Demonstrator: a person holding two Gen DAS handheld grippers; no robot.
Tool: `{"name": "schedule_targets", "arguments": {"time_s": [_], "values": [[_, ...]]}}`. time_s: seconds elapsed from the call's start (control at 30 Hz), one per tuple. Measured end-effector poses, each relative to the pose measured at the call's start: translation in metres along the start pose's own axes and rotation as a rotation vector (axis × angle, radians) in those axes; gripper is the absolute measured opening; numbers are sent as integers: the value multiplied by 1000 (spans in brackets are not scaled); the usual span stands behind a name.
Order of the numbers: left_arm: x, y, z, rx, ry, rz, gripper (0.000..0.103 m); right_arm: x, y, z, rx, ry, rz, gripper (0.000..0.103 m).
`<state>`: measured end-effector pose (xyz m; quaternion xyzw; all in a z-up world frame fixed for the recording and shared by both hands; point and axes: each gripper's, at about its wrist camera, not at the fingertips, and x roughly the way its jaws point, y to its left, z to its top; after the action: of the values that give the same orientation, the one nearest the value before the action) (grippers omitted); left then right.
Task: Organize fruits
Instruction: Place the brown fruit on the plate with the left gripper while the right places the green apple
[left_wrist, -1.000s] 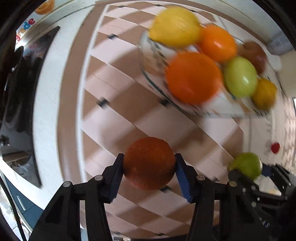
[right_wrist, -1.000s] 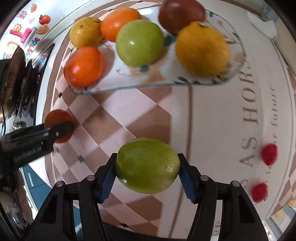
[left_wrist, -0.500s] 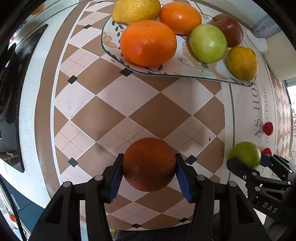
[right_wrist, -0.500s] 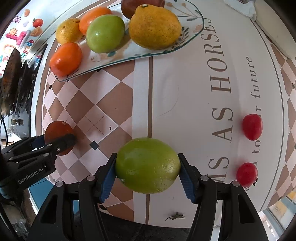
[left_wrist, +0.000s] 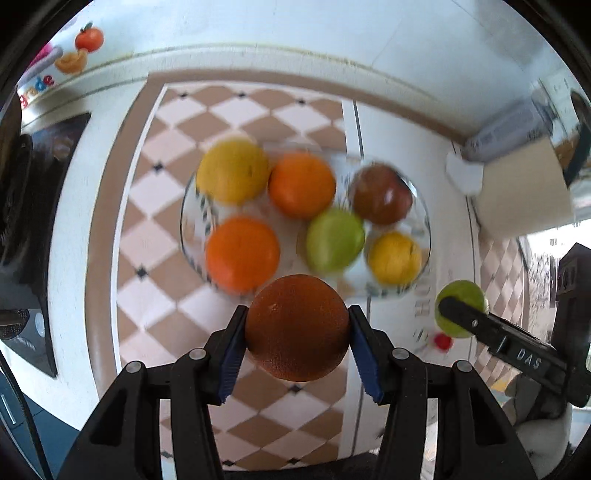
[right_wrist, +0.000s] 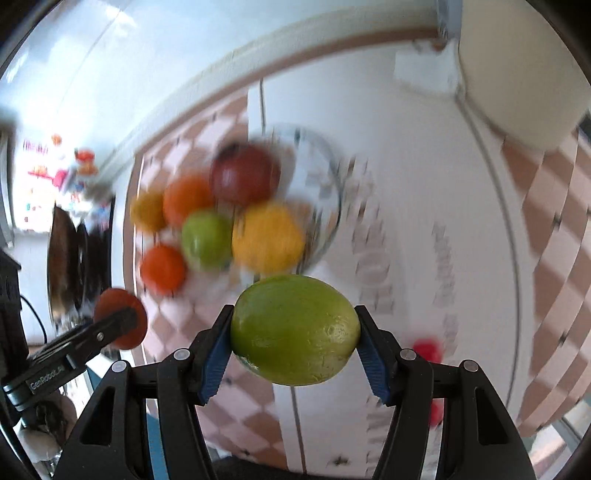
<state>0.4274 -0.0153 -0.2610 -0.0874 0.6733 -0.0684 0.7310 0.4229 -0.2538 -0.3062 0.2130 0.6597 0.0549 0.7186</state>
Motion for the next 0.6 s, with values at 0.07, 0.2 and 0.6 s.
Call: {"name": "schedule_targets", "arguments": {"time_s": [0.07, 0.2, 0.6], "values": [[-1, 2, 12, -2, -5, -2, 50, 0, -2, 22, 12, -13, 6, 65], [-10, 14, 48, -30, -23, 24, 50, 7, -8, 53, 24, -8, 20, 65], [68, -27, 149, -17, 167, -30, 50, 53, 1, 82, 6, 42, 18, 65]]}}
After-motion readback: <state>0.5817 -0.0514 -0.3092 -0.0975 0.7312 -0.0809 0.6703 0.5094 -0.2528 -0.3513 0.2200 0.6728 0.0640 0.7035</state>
